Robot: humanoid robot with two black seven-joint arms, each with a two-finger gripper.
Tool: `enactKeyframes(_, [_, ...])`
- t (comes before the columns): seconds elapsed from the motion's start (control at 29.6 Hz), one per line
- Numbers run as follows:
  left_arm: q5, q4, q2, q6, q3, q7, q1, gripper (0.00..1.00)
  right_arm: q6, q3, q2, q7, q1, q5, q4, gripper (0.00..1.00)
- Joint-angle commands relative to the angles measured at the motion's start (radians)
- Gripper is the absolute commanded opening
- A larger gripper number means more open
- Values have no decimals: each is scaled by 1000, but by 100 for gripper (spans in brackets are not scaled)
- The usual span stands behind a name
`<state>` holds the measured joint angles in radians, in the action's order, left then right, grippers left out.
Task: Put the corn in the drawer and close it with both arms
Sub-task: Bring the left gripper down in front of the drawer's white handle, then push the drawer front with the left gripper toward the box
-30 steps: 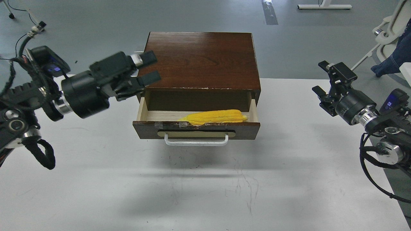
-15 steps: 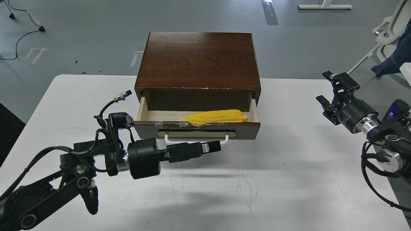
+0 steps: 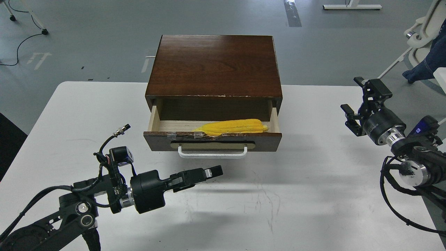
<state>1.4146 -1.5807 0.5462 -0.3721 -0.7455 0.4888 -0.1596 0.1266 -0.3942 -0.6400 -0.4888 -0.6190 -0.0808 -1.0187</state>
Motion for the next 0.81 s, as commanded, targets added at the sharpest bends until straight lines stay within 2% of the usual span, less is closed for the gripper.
enactKeyframes(0.0, [0, 7, 1, 10, 0, 0, 8, 0, 100, -3, 16, 0, 13, 47, -1, 100])
enactKeyframes(0.78, [1, 102, 0, 50, -5, 0, 12, 0, 107, -11, 28, 0, 55, 47, 2, 100])
